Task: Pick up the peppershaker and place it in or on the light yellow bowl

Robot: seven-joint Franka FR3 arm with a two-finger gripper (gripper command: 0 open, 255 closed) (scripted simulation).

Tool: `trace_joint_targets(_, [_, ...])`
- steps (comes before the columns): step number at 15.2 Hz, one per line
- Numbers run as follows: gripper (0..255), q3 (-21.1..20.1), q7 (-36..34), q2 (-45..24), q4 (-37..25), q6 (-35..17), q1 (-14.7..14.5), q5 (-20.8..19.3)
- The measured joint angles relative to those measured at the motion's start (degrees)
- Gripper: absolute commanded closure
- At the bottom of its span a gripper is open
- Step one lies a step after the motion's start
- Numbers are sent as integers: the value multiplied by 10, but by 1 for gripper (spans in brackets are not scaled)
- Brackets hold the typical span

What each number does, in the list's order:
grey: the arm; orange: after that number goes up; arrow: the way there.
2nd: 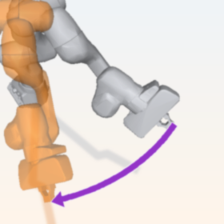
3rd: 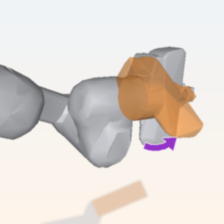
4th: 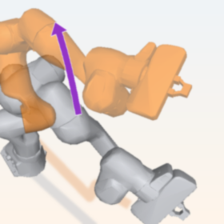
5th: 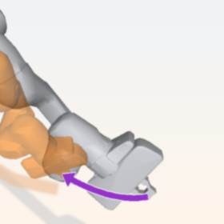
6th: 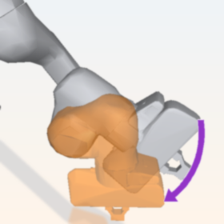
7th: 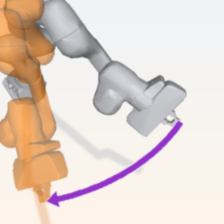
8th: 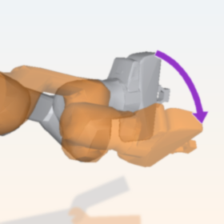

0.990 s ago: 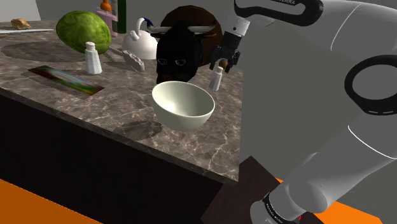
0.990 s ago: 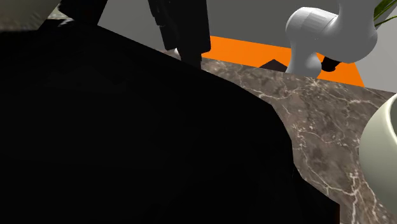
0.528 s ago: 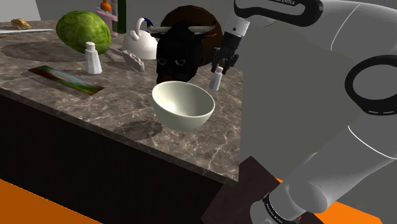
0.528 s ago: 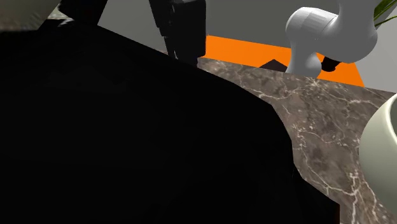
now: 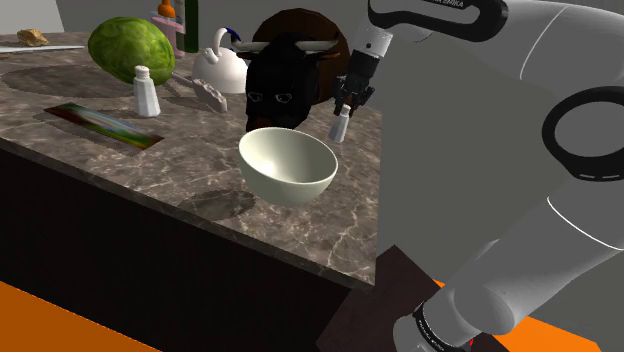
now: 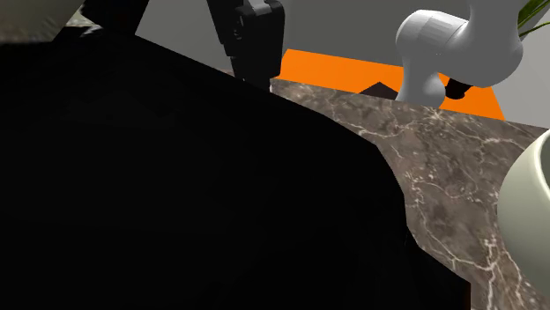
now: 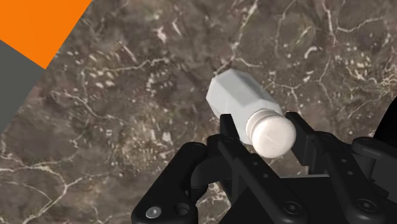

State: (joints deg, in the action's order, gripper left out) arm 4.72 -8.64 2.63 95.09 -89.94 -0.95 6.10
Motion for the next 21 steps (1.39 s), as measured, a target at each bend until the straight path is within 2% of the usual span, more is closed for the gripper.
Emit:
trace_joint_targets(8, [255,1,-4,-12,-60,49,1,1])
trace_joint_targets(21, [255,4,-13,-63,-230,167,4,8])
